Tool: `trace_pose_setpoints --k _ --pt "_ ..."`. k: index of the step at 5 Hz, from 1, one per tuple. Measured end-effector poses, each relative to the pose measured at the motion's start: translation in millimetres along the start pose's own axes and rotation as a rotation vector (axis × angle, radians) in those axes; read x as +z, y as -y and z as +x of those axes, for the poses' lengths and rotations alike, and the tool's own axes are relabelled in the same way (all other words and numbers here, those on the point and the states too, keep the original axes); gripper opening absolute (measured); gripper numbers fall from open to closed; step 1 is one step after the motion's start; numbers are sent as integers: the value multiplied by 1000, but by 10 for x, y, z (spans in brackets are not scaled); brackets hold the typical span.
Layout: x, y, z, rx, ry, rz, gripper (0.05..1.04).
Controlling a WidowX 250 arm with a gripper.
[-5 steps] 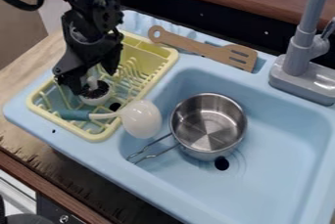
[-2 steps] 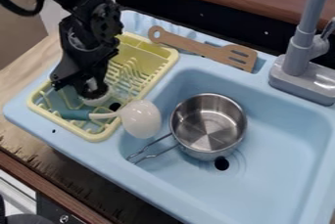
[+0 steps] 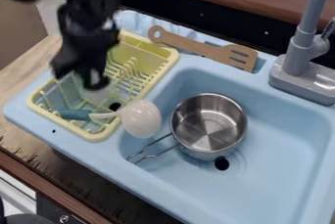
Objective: Put the white and black object in the right side in the silver pot
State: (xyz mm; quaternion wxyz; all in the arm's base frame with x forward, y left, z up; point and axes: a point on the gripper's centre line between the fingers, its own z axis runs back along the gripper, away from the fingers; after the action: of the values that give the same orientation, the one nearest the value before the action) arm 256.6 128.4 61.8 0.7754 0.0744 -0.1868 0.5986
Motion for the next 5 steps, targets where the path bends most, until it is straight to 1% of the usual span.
trace_pose_setpoints --k 1,2,3,4,5 --pt "252 46 50 42 10 -66 193" --pt "350 49 30 48 -26 -62 193" --pt "503 138 -26 43 -28 -86 193" --pt "634 348 -157 71 16 -119 193" --pt "679 508 -303 82 46 -125 193"
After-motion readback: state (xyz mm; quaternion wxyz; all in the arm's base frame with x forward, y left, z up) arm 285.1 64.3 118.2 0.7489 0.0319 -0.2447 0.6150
